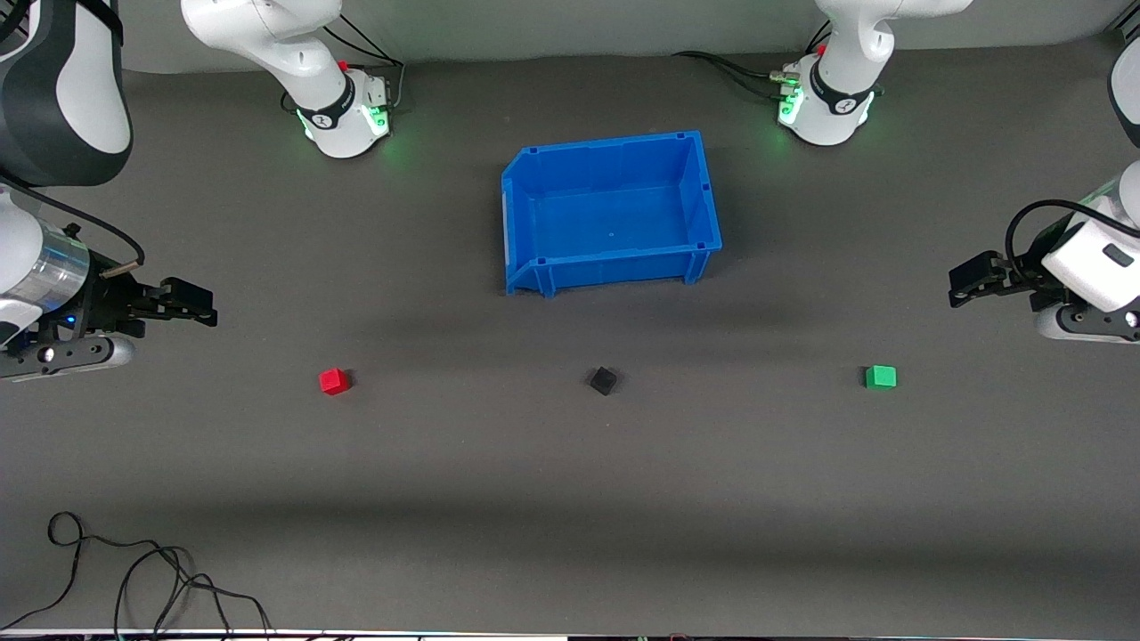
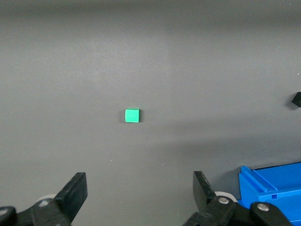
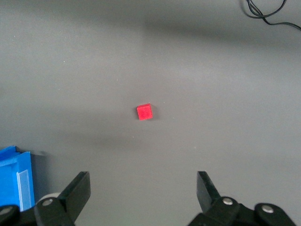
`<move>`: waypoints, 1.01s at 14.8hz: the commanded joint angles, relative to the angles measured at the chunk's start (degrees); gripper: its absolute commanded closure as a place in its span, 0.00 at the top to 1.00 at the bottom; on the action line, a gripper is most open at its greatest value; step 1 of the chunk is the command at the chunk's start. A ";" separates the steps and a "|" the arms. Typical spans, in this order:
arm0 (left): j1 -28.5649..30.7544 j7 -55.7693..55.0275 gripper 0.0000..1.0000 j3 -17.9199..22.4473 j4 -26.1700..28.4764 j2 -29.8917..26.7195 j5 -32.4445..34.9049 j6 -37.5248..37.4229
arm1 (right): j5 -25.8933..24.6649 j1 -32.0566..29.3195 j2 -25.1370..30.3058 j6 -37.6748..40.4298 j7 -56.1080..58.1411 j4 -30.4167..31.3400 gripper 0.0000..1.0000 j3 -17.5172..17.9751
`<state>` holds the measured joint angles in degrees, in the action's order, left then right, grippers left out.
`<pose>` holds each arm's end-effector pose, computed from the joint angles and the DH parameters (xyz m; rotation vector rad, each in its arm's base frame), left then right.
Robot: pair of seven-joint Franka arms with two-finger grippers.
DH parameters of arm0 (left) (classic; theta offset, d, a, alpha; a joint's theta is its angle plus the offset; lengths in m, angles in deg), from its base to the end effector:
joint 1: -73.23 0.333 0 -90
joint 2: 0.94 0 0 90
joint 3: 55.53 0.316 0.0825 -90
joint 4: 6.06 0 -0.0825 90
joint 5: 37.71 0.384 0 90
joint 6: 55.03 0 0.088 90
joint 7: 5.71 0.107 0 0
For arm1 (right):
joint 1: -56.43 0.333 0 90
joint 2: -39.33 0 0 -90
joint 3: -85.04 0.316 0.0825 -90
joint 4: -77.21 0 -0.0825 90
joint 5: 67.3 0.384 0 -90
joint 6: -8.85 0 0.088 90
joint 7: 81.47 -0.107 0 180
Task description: Attach green and red cubes to black cube
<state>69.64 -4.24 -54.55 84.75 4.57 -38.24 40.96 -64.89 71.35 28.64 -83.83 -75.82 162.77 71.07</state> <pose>0.5899 -0.0282 0.5719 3.1321 -0.1101 -0.0091 0.6099 0.0271 0.5591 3.1345 0.1802 -0.0893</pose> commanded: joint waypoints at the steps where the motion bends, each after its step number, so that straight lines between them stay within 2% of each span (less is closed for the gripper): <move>1: -0.54 -0.32 1.00 0.16 -0.29 -0.41 1.05 -0.98 | 0.85 -0.15 -0.83 1.62 -0.55 -2.33 1.00 -0.27; 11: -0.54 -1.54 1.00 0.16 -0.29 -0.50 0.96 -1.16 | 0.94 -0.50 -1.61 1.62 -1.52 -2.42 1.00 -0.62; 13: -0.10 -2.51 1.00 0.34 -0.46 -0.68 0.18 -1.16 | 1.20 -0.50 -3.37 1.18 -2.57 -1.90 1.00 -0.62; 15: 0.16 -8.72 1.00 0.69 -0.81 -0.68 -0.18 -2.12 | 2.42 -0.59 -5.91 0.31 -2.92 -1.89 1.00 -0.62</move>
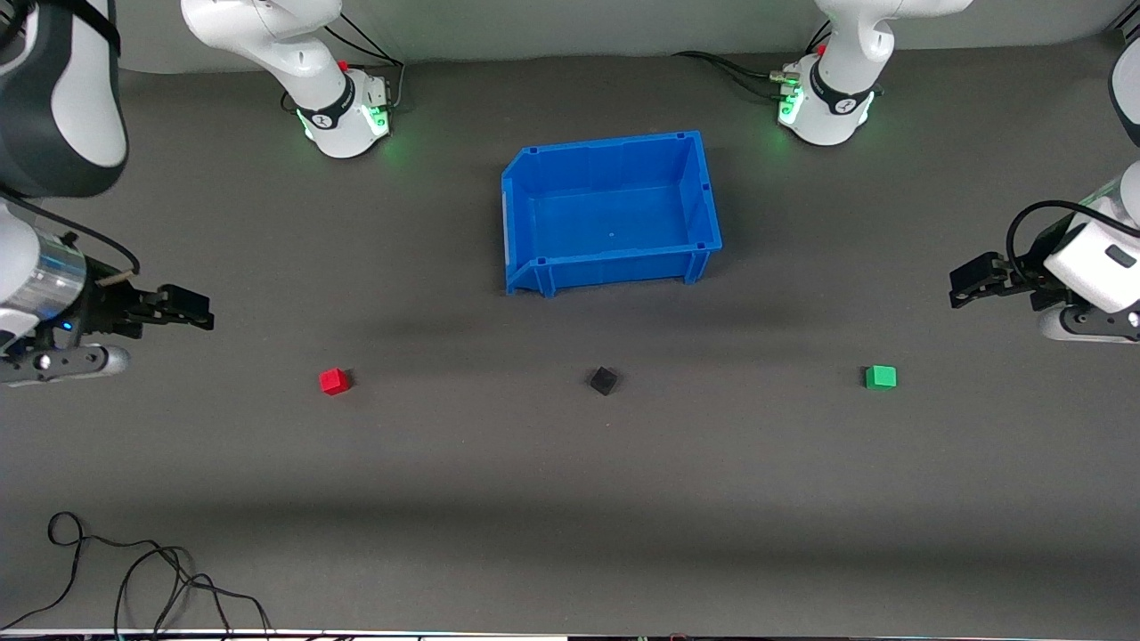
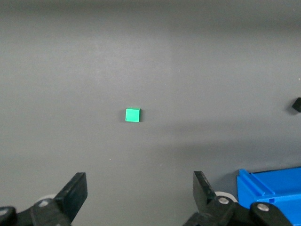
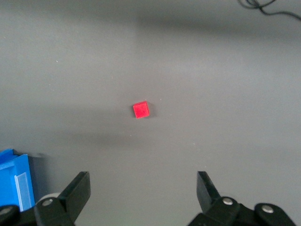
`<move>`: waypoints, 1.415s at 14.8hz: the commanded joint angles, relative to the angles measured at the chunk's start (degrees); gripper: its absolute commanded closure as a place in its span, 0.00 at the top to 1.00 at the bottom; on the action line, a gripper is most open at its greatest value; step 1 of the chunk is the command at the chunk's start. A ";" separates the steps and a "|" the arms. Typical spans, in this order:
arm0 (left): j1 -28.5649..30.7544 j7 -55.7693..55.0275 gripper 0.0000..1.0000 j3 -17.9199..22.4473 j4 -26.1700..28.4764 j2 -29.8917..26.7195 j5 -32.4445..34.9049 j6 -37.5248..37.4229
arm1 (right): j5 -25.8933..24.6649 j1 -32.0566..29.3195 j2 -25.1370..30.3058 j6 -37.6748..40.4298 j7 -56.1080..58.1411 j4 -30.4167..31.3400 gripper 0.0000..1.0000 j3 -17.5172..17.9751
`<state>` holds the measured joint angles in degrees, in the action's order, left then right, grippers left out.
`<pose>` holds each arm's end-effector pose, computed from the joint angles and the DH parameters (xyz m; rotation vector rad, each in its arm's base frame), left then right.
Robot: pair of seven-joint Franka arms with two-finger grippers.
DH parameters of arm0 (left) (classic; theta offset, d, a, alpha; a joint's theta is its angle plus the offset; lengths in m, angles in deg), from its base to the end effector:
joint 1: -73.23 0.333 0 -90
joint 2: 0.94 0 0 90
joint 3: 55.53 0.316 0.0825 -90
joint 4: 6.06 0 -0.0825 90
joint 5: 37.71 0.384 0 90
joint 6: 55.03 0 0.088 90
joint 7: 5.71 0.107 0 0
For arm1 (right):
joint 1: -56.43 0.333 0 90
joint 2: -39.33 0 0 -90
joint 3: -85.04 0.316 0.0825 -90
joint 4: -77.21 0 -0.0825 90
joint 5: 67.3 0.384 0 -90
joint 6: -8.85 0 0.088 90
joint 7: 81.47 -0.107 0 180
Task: Attach green and red cubes to black cube
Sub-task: 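Reach the right gripper down over the red cube while the left gripper approaches green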
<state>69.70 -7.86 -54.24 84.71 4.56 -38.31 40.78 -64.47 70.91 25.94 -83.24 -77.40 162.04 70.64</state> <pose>0.5897 -0.0247 0.5720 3.1336 -0.0009 -0.0130 0.6198 0.0218 0.5362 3.1305 0.1125 -0.1566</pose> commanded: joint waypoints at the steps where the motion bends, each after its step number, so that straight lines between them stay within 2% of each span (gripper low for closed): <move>1: 0.19 -9.75 1.00 0.37 -1.20 -0.66 -0.37 -2.64 | 3.48 -1.02 -3.75 -0.90 -1.44 -0.81 1.00 -0.36; 6: 0.11 -43.22 1.00 0.29 -2.53 -0.58 -2.83 -4.14 | 2.88 -1.20 -9.63 -2.66 -0.38 -0.54 1.00 -0.45; 10: 0.19 -62.23 1.00 0.29 -2.70 -0.49 -3.27 -4.76 | 3.49 -0.76 -12.72 -6.34 1.55 0.59 1.00 -0.36; 14: 2.29 -72.28 1.00 0.99 -1.83 0.21 -6.61 -4.59 | 3.85 -0.67 -14.82 -19.42 8.84 9.99 1.00 0.08; 16: 4.13 -72.56 1.00 1.08 -0.34 1.09 -9.41 -3.36 | 3.94 0.37 -17.54 -21.02 9.02 10.09 1.00 0.34; 19: 8.45 -72.56 1.00 0.99 5.63 1.27 -14.25 1.02 | 4.46 1.08 -21.67 -25.94 13.04 11.06 0.99 0.86; 21: 9.86 -72.12 1.00 0.99 10.37 1.36 -16.09 5.67 | 6.65 1.17 -22.73 -26.39 15.43 12.46 0.99 1.04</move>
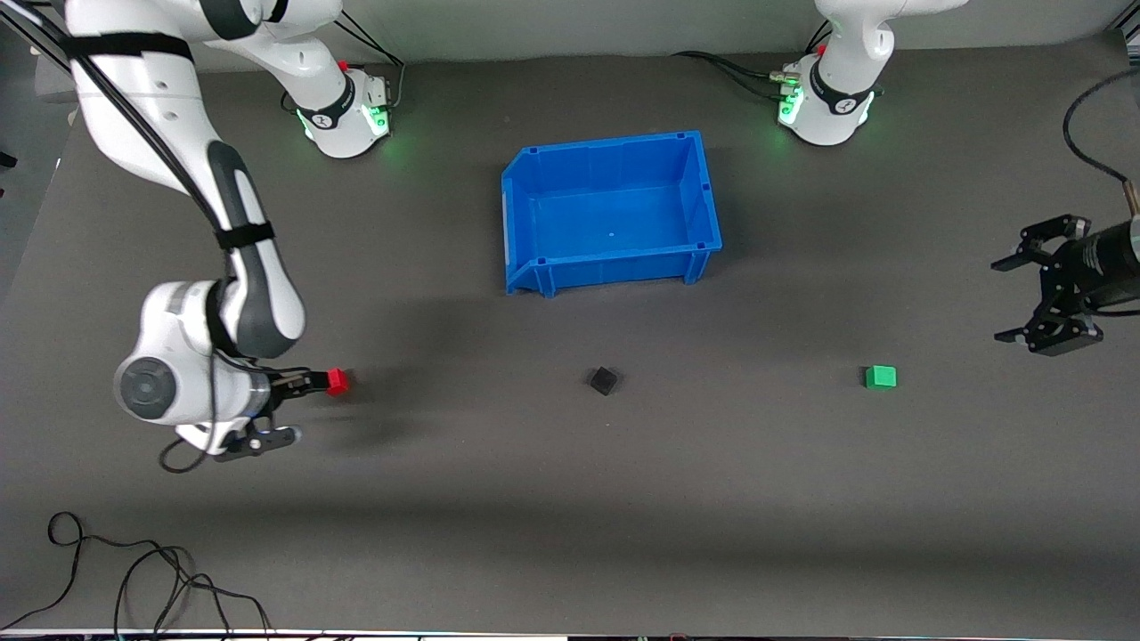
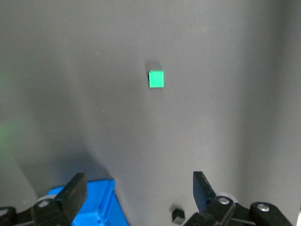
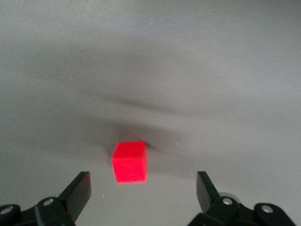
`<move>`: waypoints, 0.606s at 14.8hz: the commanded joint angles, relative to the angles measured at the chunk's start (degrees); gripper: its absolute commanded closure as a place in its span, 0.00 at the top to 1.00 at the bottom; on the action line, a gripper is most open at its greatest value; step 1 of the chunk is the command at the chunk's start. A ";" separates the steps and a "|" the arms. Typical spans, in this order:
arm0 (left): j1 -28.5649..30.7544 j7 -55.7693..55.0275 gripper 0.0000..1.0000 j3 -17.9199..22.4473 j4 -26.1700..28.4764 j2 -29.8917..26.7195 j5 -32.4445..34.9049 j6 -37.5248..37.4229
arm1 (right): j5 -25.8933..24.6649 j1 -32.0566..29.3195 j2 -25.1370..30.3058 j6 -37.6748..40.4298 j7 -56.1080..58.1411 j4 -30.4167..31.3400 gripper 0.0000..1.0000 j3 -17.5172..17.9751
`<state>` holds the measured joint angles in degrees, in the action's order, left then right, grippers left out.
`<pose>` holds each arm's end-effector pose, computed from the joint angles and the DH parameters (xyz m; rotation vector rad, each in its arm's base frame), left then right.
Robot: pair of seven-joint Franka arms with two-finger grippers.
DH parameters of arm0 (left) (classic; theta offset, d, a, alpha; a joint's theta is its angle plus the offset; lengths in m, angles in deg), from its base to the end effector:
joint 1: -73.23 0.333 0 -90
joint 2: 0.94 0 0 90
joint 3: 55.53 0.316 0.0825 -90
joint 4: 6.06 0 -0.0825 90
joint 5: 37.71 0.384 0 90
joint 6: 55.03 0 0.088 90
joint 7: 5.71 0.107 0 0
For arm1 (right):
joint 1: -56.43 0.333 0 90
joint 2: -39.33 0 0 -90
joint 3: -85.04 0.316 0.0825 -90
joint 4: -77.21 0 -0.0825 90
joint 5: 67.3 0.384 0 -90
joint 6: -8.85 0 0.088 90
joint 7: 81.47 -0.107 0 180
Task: Attach green and red cubes to black cube
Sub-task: 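Reach the right gripper down over the red cube while the left gripper approaches green, then close the right gripper on the red cube while the left gripper grasps green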
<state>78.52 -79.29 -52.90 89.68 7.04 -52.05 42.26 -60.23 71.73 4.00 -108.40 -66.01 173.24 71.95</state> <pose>0.5921 0.0572 0.5102 2.2139 1.9977 -0.3353 0.6520 0.0457 0.2344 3.0874 0.4112 -0.3598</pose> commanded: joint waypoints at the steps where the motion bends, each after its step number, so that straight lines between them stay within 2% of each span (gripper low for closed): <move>1: 1.64 0.01 1.00 -0.34 7.94 -0.78 -3.58 6.91 | 2.43 0.43 -1.84 -1.40 4.92 1.35 0.99 -0.19; 3: 2.44 2.29 1.00 -0.34 10.42 1.84 -5.34 10.44 | 2.52 0.35 -3.86 -3.68 6.67 1.35 0.98 -0.10; 8: 3.58 12.65 1.00 -0.34 11.48 11.25 -10.61 18.00 | 4.10 0.35 -5.36 -4.39 7.30 1.35 0.92 0.34; 9: 4.19 15.46 1.00 -0.34 12.35 12.31 -12.36 19.49 | 4.10 0.26 -5.97 -4.57 7.30 1.26 0.84 0.34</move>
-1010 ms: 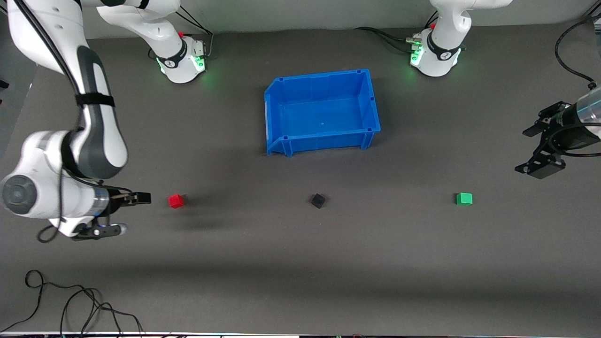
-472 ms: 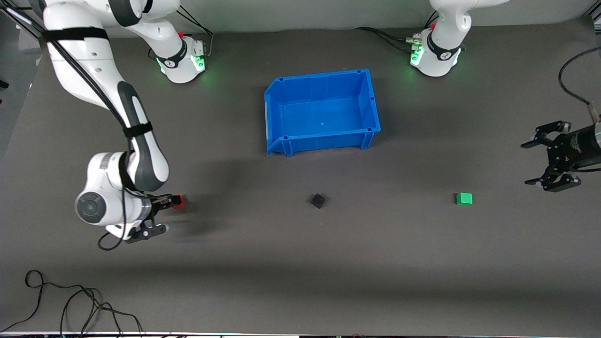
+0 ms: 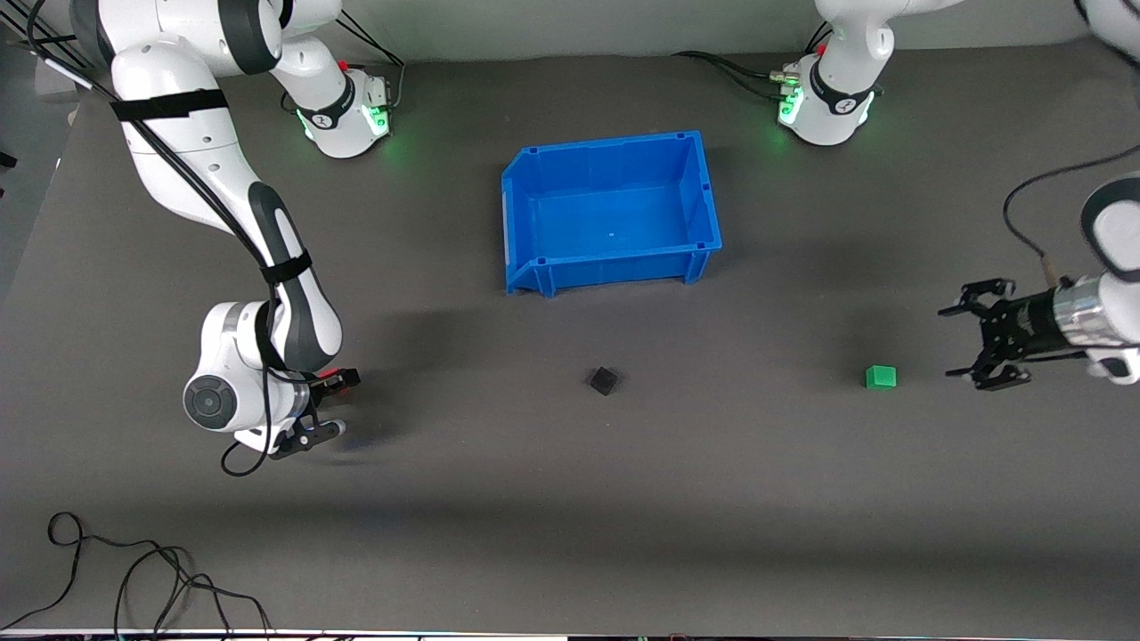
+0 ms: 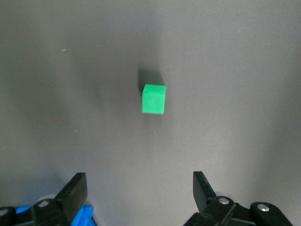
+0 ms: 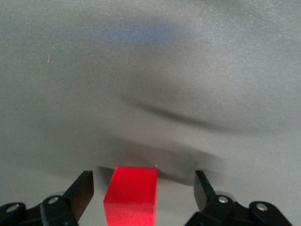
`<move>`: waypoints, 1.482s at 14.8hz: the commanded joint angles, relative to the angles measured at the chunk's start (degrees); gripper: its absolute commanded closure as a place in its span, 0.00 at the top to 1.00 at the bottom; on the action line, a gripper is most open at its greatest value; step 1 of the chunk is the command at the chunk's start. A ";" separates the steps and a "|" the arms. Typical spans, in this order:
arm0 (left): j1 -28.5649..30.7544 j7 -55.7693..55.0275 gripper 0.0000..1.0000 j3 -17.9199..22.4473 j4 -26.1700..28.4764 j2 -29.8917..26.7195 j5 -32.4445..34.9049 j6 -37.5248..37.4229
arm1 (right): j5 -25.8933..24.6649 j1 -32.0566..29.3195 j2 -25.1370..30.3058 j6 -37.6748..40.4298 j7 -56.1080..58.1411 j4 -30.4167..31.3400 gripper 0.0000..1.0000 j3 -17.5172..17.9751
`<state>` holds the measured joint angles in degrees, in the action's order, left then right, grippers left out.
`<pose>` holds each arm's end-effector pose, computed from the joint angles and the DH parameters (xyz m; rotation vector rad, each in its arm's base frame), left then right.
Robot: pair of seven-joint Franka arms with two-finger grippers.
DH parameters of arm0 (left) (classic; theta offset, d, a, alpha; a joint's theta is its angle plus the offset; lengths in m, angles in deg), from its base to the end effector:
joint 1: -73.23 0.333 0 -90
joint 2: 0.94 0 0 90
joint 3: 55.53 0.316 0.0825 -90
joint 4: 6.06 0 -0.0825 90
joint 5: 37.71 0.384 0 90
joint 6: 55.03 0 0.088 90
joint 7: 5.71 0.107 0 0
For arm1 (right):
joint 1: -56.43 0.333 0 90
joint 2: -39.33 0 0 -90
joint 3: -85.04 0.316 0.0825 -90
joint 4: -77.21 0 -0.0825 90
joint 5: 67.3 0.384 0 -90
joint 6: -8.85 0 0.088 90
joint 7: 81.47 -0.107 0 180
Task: Attach green and red cubes to black cube
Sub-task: 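Close the right gripper on the red cube while the left gripper grasps green, then carry the red cube and green cube toward the black cube from both sides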
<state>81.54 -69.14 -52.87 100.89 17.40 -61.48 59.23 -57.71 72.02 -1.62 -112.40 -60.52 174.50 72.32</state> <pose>0.6016 0.0899 0.3347 2.0995 1.9686 -0.4682 0.6405 0.0498 0.1670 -3.0453 -0.5249 0.4264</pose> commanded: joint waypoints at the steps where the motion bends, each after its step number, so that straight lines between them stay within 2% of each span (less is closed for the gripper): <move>1: 1.87 8.21 1.00 -0.38 2.37 2.83 -5.04 4.20 | 1.57 0.06 -0.45 -1.09 1.82 0.09 0.73 -0.03; 3: 2.06 12.09 1.00 -0.38 4.66 4.42 -7.42 7.89 | 1.57 0.23 -0.28 -0.75 1.73 0.09 0.61 -0.03; 5: 1.88 14.03 1.00 -0.47 6.68 6.17 -8.66 11.67 | 1.57 0.32 0.16 0.13 1.73 0.09 0.41 -0.03; 6: 1.79 14.65 1.00 -0.55 6.95 6.96 -9.27 12.90 | 1.57 0.32 0.25 0.66 1.64 0.09 0.32 -0.03; 8: 1.36 15.35 1.00 -0.73 7.04 8.63 -10.50 14.93 | 1.57 0.32 0.51 0.84 1.47 0.09 0.20 -0.03; 10: 1.09 16.06 1.00 -0.99 6.95 10.30 -11.30 17.21 | 1.57 0.41 0.60 2.06 1.20 -0.17 0.00 -0.03; 13: 1.09 17.46 1.00 -1.43 6.95 11.98 -13.23 19.15 | 1.57 0.50 2.61 4.43 -0.54 -0.96 0.00 -0.12; 17: 1.09 19.58 1.00 -1.43 7.13 13.04 -14.99 20.03 | 1.57 0.50 4.73 9.18 -15.11 -5.78 0.00 -0.12; 18: 1.09 19.49 0.90 -1.43 7.13 13.04 -14.99 19.95 | 1.49 0.58 4.56 9.62 -18.19 -7.62 0.00 -0.12; 21: 0.92 19.49 0.31 -1.43 6.95 12.86 -14.99 19.95 | 1.49 2.25 4.38 11.90 -29.25 -10.27 0.00 -0.12; 22: 1.00 19.49 0.20 -1.43 6.78 12.77 -14.99 19.60 | 1.49 3.38 4.21 12.43 -35.65 -10.28 0.00 -0.12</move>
<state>83.10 -50.80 -54.57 107.36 30.86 -75.36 78.55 -56.91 73.12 3.14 -101.63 -86.33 165.38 72.53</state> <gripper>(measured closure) 0.256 0.595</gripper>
